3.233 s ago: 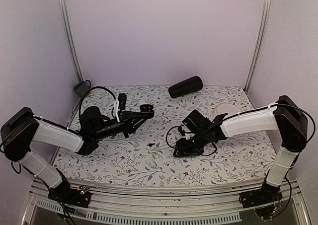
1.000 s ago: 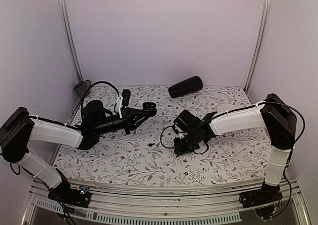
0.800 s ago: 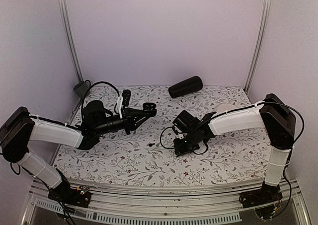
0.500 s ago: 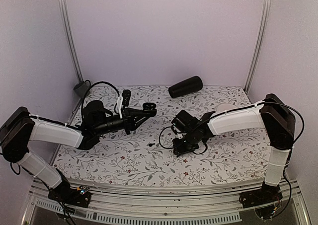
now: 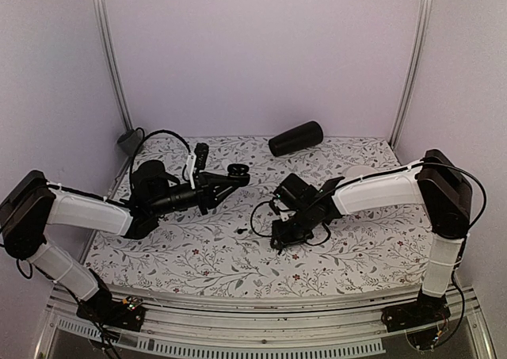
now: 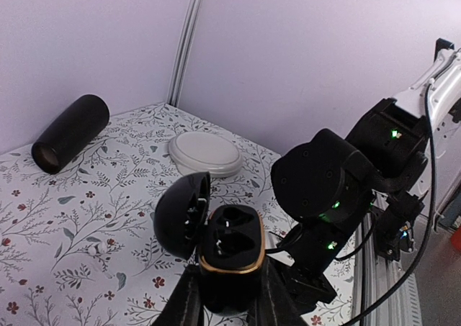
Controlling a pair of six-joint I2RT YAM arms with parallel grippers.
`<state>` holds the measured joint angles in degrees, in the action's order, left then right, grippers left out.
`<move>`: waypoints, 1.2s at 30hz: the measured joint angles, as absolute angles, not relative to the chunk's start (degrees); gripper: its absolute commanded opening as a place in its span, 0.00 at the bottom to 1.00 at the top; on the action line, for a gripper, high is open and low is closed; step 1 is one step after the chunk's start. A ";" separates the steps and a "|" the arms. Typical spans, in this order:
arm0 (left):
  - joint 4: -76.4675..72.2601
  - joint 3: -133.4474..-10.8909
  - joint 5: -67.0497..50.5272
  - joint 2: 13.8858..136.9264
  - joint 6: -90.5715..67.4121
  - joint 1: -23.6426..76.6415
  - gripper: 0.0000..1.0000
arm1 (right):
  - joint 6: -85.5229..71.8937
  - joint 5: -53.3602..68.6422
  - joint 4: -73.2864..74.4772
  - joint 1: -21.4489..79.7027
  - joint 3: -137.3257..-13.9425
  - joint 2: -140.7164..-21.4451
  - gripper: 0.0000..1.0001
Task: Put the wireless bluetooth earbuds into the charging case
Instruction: Adjust the right earbud at the center of the board.
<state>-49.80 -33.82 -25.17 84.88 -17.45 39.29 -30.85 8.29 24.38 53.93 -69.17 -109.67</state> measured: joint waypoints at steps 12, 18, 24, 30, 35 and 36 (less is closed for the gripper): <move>-49.82 -33.82 -25.34 84.88 -17.63 39.29 0.00 | -28.40 7.16 24.10 52.49 -67.83 -107.83 0.30; -49.84 -33.82 -25.34 84.88 -17.63 39.29 0.00 | -26.22 6.09 25.93 53.49 -69.21 -108.29 0.30; -49.84 -33.82 -25.41 84.88 -17.67 39.27 0.00 | -25.36 5.87 26.33 54.50 -70.76 -109.16 0.29; -49.84 -33.82 -25.52 84.88 -17.69 39.27 0.00 | -25.45 5.26 27.46 54.76 -70.89 -109.91 0.28; -50.02 -33.82 -25.74 84.90 -18.04 39.27 0.00 | -25.93 5.04 27.79 54.76 -70.89 -109.91 0.28; -50.11 -33.82 -25.87 84.90 -18.09 39.24 0.00 | -25.96 5.04 27.83 54.76 -70.89 -109.91 0.28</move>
<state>-50.11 -33.82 -25.87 84.90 -18.09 39.24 -25.96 5.04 27.83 54.76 -70.89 -109.91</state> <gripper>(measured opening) 0.206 0.275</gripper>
